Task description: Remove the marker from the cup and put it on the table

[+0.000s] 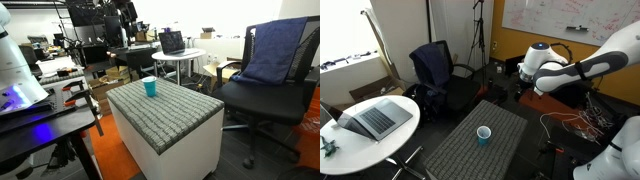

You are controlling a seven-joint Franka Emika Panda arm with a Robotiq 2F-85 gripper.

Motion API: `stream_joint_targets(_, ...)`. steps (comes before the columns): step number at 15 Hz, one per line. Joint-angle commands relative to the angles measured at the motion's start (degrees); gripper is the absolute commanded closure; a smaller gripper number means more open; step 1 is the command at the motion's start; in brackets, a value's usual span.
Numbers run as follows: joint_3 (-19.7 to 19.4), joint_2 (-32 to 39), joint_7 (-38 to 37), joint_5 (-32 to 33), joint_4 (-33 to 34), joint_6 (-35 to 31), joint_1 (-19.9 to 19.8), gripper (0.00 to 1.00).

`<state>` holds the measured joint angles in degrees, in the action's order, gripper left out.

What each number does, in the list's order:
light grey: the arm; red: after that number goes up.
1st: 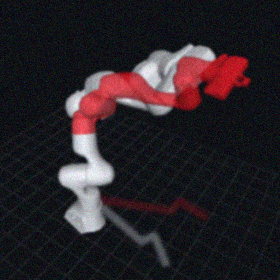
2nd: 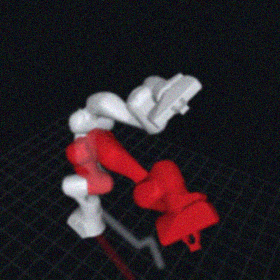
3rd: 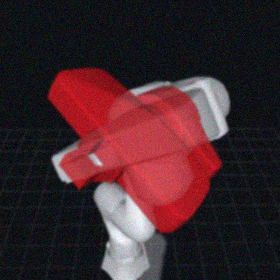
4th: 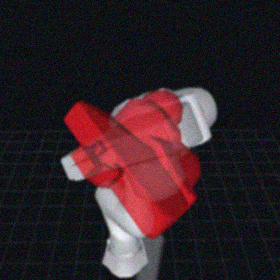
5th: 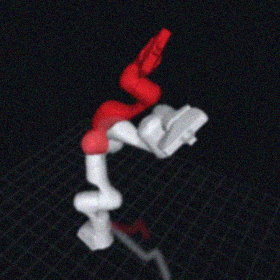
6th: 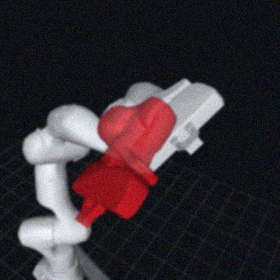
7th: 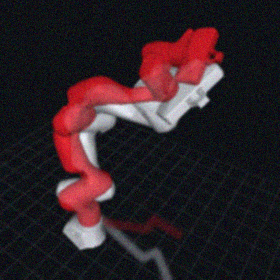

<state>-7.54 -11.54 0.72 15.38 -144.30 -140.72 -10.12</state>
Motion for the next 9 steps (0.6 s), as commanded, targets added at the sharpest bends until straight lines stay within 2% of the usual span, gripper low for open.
stream_joint_targets(1,1.1,1.8,-2.0,1.4,-1.7,-6.7,0.3,0.0)
stream_joint_targets(9,2.9,7.0,-3.2,0.8,-3.6,-16.7,1.8,0.0)
